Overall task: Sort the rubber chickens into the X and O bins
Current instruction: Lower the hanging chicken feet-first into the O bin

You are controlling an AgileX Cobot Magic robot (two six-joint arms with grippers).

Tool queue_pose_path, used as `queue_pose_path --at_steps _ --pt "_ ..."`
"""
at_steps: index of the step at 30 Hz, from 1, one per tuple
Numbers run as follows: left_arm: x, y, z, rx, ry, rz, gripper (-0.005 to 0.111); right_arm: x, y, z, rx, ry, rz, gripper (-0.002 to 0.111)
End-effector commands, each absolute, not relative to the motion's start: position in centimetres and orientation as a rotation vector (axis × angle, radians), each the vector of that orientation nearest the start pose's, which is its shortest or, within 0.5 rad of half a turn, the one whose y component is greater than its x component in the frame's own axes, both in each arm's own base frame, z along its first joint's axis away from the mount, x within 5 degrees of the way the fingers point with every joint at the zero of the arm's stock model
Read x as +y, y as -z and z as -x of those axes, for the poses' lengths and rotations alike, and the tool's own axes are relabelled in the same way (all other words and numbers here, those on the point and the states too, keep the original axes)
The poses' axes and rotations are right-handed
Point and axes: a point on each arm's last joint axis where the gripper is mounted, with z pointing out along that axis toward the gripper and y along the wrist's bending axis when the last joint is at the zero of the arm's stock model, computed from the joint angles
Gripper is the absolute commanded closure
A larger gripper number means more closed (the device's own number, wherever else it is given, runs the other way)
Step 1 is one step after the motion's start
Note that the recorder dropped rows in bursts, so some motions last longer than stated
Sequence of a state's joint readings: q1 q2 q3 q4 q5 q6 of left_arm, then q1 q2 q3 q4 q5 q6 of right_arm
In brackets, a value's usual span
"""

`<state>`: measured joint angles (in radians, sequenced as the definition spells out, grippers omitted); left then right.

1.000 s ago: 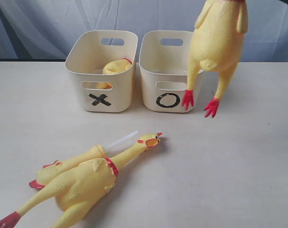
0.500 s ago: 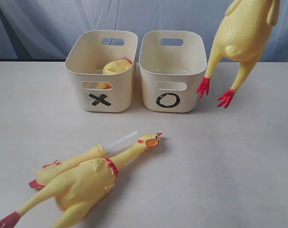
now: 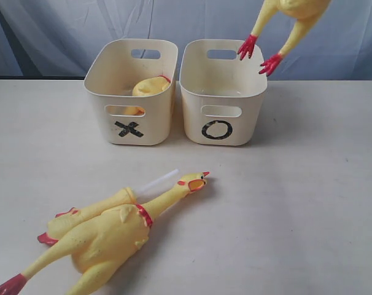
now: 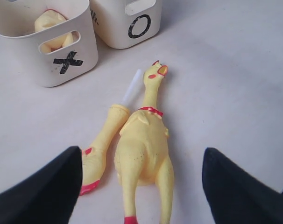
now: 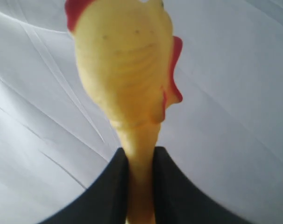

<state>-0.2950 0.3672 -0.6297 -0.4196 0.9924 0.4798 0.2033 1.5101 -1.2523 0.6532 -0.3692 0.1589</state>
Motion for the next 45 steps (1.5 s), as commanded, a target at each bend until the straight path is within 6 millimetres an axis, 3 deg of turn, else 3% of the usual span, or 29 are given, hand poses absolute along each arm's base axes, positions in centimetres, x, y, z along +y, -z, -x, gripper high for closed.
queue_pose_path --at_steps 1,7,20,27,31,37,45 --pt "-4.3 -31.8 -3.7 2.018 0.393 -0.753 0.039 5.6 -40.1 -38.4 1.304 -0.639 -0.581 0.109" --pt "-4.3 -31.8 -3.7 2.021 0.396 -0.755 0.039 6.9 -37.8 -42.9 1.340 -0.690 -0.584 0.109" --pt "-4.3 -31.8 -3.7 2.021 0.396 -0.755 0.039 9.4 -33.7 -49.0 1.524 -0.689 -0.469 0.109" --pt "-4.3 -31.8 -3.7 2.021 0.396 -0.755 0.039 10.1 -31.1 -50.2 1.634 -0.682 -0.478 0.109" --pt "-4.3 -31.8 -3.7 2.021 0.394 -0.755 0.039 11.8 -29.1 -50.5 1.690 -0.679 -0.446 0.109" --pt "-4.3 -31.8 -3.7 2.021 0.394 -0.755 0.039 13.6 -27.5 -50.6 1.724 -0.680 -0.403 0.109" --pt "-4.3 -31.8 -3.7 2.021 0.394 -0.755 0.039 14.3 -26.0 -50.7 1.787 -0.678 -0.399 0.109"
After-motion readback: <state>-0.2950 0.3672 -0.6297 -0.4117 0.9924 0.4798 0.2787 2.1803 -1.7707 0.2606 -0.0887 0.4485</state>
